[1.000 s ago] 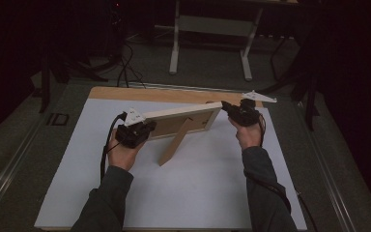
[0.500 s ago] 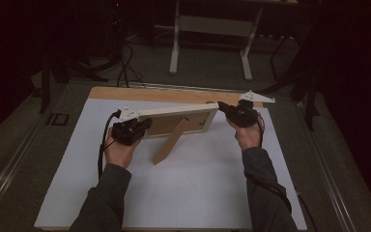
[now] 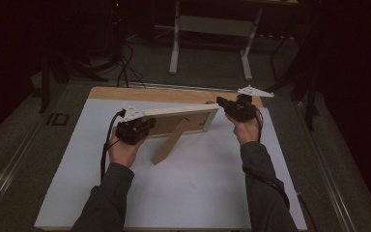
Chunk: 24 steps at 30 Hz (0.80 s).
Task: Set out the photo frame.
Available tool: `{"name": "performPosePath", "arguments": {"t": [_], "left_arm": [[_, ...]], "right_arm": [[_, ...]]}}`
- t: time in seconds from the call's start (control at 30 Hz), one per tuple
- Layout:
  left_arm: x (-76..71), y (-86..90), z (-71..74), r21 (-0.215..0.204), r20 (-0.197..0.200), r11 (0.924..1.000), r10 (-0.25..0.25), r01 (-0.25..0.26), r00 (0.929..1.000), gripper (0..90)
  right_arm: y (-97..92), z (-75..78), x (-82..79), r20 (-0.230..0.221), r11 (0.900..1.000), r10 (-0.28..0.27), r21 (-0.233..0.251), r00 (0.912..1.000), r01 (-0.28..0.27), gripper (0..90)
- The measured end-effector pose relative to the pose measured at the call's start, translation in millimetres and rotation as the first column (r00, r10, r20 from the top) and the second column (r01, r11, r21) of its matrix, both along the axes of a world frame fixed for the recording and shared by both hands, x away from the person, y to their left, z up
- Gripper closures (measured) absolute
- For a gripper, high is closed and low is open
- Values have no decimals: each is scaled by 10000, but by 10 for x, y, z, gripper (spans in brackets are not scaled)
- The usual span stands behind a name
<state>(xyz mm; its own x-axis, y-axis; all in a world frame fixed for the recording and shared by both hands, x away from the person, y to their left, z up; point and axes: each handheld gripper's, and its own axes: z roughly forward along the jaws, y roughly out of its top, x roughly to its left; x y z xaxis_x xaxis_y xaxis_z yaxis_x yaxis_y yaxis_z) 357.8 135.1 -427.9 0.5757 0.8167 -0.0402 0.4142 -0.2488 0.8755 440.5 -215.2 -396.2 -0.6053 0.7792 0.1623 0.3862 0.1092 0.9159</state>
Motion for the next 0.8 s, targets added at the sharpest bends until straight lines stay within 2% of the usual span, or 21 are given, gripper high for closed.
{"name": "performPosePath", "arguments": {"t": [0.27, 0.5, 0.67, 0.8], "left_arm": [[29, -91, 19, -79, 43, 9997, -227, 227, 9997, 900], [54, -179, 41, -8, 21, 9992, -391, 391, 9992, 900], [62, -191, 41, 9, 24, 9992, -393, 393, 9992, 900], [82, -198, 45, -158, 0, 9993, -351, 351, 9994, 900]], "right_arm": [[-36, -38, -31, -90, 9994, 330, 125, 9994, -329, 896], [5, -7, 24, -154, 9996, 221, 197, 9996, -218, 895], [16, -23, 31, -286, 9990, 348, 301, 9990, -339, 896], [9, -30, 10, -334, 9983, 523, 276, 9981, -514, 896]]}}
